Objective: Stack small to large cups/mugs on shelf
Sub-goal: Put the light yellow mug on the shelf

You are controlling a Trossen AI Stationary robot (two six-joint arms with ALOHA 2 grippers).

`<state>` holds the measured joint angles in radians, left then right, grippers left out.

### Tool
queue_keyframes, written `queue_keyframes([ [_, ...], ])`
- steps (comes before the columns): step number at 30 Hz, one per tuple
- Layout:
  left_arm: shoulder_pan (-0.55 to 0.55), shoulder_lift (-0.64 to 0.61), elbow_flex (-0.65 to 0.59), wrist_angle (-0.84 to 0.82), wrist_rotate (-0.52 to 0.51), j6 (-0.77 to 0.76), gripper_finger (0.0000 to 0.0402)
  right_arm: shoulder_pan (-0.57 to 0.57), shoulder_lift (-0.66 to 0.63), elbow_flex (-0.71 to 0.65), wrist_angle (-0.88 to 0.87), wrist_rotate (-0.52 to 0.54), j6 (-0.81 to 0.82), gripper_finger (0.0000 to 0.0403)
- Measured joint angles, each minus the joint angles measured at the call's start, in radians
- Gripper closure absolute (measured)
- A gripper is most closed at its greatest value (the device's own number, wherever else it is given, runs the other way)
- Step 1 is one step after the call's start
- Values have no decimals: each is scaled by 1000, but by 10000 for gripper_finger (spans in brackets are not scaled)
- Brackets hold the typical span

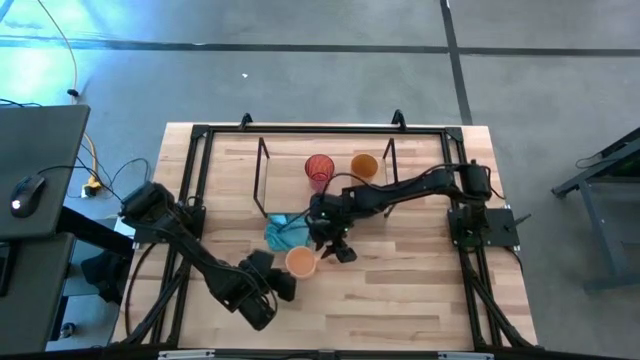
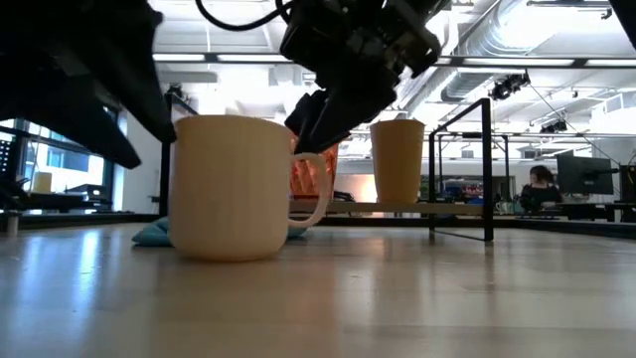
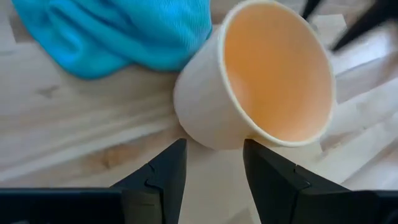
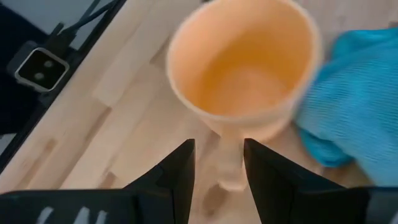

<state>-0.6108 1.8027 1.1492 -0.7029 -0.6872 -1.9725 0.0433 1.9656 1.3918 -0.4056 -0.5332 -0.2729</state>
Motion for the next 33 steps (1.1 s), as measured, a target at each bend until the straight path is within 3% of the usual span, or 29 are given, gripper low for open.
queue_keyframes([
  [15, 68, 0, 0, -37, 15, 80, 254, 46, 1, 0, -47, -6, -15, 273],
  [25, 22, 0, 0, 153, 41, 134, 254, 6, 2, 0, -128, 5, -34, 273],
  [33, 22, 0, 0, 159, 47, 142, 254, -11, 2, 0, -158, 5, -49, 273],
])
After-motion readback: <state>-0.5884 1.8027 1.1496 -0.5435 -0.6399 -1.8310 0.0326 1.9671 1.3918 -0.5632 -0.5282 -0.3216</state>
